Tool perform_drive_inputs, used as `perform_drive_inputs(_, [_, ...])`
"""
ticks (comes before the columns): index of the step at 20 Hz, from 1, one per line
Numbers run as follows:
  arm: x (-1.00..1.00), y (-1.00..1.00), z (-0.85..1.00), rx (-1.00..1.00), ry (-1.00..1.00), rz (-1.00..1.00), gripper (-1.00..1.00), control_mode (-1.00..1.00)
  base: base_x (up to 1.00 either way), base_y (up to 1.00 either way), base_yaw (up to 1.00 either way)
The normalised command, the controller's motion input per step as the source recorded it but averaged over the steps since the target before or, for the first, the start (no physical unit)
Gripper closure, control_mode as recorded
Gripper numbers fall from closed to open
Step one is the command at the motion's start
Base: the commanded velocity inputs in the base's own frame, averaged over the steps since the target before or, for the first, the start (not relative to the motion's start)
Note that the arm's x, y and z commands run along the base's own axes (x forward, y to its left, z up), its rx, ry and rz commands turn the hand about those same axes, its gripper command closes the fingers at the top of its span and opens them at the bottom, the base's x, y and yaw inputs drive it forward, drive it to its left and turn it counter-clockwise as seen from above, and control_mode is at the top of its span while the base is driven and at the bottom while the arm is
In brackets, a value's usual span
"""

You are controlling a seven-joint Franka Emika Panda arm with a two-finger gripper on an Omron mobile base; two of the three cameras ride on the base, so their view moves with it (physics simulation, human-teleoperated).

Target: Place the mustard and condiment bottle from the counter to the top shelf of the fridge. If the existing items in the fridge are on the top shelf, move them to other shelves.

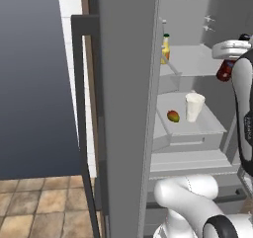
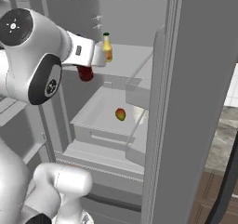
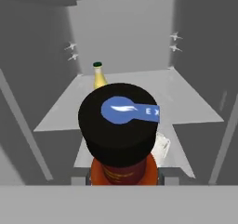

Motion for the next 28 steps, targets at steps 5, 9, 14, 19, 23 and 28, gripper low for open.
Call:
perform_drive_inputs(5, [0.96,0.0,-0.06,0.0,-0.01,0.01,1.0,-1.0,0.0,0.0,0.0])
perform_drive_inputs(9, [0.9,-0.01,-0.22,0.0,0.0,0.0,1.0,-1.0,0.0,0.0,0.0])
perform_drive_inputs(14, [0.79,-0.13,-0.38,0.0,0.04,0.0,1.0,-1.0,0.0,0.0,0.0])
perform_drive_inputs(19, [0.77,-0.2,-0.22,0.0,0.01,0.0,1.0,-1.0,0.0,0.0,0.0])
perform_drive_inputs(23, [0.75,-0.23,-0.22,0.0,0.0,0.0,1.0,-1.0,0.0,0.0,0.0])
perform_drive_inputs(28, [0.67,-0.21,-0.29,0.0,0.03,0.0,1.0,-1.0,0.0,0.0,0.0])
